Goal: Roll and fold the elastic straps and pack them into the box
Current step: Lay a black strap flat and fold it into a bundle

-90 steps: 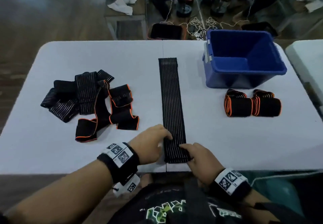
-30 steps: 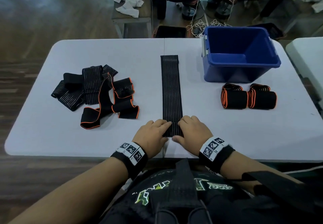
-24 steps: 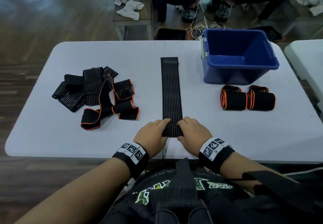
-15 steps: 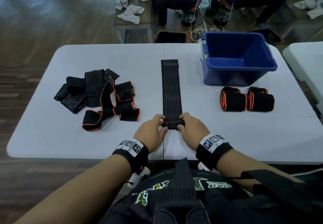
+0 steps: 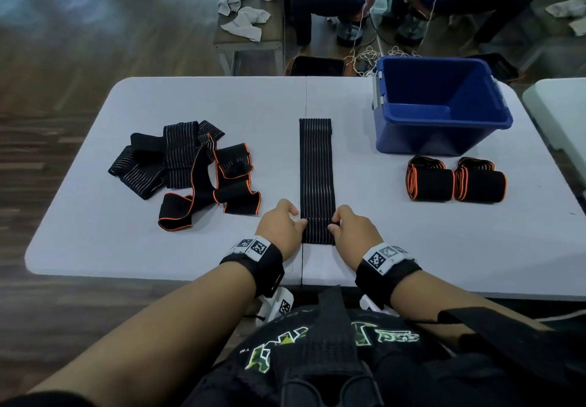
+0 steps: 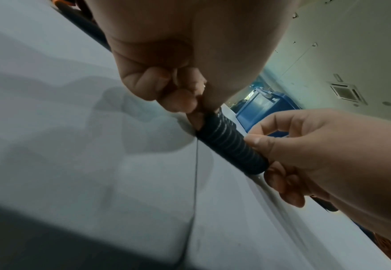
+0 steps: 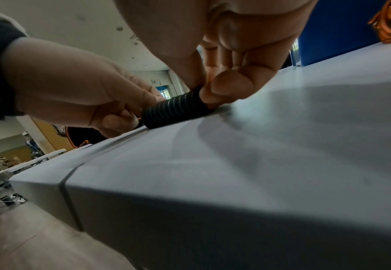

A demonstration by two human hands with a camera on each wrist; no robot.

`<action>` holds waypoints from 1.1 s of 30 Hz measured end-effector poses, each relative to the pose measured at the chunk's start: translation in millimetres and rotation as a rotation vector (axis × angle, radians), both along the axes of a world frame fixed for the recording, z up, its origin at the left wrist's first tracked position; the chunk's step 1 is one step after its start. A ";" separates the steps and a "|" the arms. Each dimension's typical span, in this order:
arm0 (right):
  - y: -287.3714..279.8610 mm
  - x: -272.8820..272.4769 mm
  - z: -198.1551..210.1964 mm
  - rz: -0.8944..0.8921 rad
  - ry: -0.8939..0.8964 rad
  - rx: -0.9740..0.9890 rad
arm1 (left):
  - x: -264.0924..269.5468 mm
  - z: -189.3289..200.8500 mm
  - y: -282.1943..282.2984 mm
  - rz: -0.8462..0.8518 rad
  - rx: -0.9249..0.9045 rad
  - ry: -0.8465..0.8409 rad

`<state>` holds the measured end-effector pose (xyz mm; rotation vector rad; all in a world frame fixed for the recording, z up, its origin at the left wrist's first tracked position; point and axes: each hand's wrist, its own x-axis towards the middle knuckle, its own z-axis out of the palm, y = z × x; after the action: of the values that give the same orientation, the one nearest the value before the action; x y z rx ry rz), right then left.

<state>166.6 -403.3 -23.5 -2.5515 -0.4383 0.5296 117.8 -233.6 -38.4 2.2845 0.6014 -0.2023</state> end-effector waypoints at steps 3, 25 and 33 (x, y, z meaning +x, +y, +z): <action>-2.1 -1.4 1.2 -0.004 0.005 0.022 | 1.3 2.7 -3.3 -0.050 0.046 -0.035; -6.1 34.3 -0.5 -0.018 0.199 0.034 | -2.6 6.2 5.1 -0.142 0.021 0.026; 8.2 44.9 1.3 -0.093 0.290 -0.183 | 11.4 6.6 1.7 -0.127 0.014 0.211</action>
<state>211.4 -395.0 -22.2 -2.5938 -0.1732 0.9256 129.2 -232.0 -31.8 2.3338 0.5650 -0.5068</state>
